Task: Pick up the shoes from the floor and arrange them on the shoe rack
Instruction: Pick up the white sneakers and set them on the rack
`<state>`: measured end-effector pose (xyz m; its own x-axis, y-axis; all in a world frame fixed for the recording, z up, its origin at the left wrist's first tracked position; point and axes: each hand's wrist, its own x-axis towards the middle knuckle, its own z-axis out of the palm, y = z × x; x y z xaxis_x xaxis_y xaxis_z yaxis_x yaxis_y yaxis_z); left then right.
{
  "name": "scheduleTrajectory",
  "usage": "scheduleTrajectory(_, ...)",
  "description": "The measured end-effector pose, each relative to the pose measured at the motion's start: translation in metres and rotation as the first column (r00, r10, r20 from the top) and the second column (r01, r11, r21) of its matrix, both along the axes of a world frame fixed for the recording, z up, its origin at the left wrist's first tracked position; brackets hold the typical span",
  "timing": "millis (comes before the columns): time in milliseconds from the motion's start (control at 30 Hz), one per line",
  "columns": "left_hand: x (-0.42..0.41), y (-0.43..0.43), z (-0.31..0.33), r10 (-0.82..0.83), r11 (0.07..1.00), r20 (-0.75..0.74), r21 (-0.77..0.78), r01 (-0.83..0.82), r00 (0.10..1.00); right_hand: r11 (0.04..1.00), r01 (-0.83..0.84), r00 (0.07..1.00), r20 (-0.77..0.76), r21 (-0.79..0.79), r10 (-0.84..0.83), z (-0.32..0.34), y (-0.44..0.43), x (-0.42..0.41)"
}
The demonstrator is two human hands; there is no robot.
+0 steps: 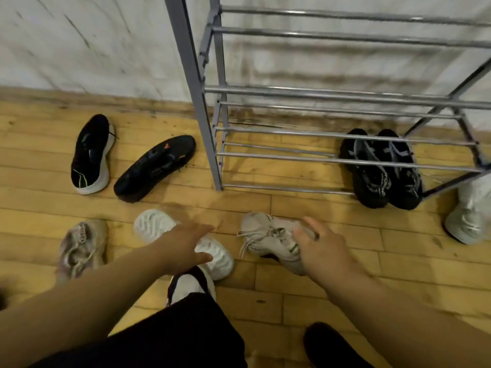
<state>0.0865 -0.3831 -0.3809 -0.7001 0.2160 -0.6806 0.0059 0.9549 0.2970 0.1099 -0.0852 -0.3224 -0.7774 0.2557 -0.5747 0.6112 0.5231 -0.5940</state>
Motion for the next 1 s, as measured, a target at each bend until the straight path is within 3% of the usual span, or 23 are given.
scheduleTrajectory(167, -0.006, 0.019, -0.033, -0.198, 0.957, -0.104, -0.235, 0.169, 0.975, 0.999, -0.016, 0.999, -0.038, -0.032, 0.015, -0.001, 0.010, -0.009)
scheduleTrajectory(333, 0.000, 0.018, -0.011, -0.334, 0.932, -0.233, -0.227, 0.283, 0.913, 0.990, 0.086, 0.993, -0.076, -0.110, -0.095, 0.009, 0.007, -0.012)
scheduleTrajectory(400, 0.012, 0.009, -0.005, -0.351, 0.936, -0.431, -0.176, 0.304, 0.831, 0.981, 0.123, 0.984, -0.109, -0.149, -0.140, 0.013, 0.007, -0.011)
scheduleTrajectory(467, 0.018, 0.000, 0.004, -0.179, 0.977, -0.698, -0.045, 0.207, 0.694, 0.979, 0.127, 0.980, -0.135, -0.162, -0.150, 0.012, 0.009, -0.011)
scheduleTrajectory(500, 0.017, 0.001, 0.012, -0.090, 0.989, -0.757, 0.007, 0.146, 0.647, 0.977, 0.130, 0.978, -0.138, -0.170, -0.154, 0.009, 0.008, -0.011)
scheduleTrajectory(567, 0.014, 0.013, 0.023, 0.003, 0.997, -0.688, 0.055, 0.049, 0.725, 0.961, 0.160, 0.973, -0.125, -0.227, -0.192, 0.005, 0.005, -0.011)
scheduleTrajectory(667, 0.027, 0.040, 0.009, 0.028, 0.993, -0.347, 0.115, 0.013, 0.937, 0.959, 0.173, 0.978, -0.075, -0.223, -0.194, -0.005, 0.008, -0.007)
scheduleTrajectory(833, 0.038, 0.033, -0.018, -0.034, 0.996, -0.192, 0.076, 0.050, 0.981, 0.959, 0.159, 0.987, 0.015, -0.234, -0.160, -0.028, 0.020, 0.008)
scheduleTrajectory(1000, 0.052, 0.039, -0.026, -0.204, 0.979, -0.255, -0.051, 0.197, 0.945, 0.949, 0.189, 0.982, 0.075, -0.252, -0.175, -0.043, 0.019, 0.018)
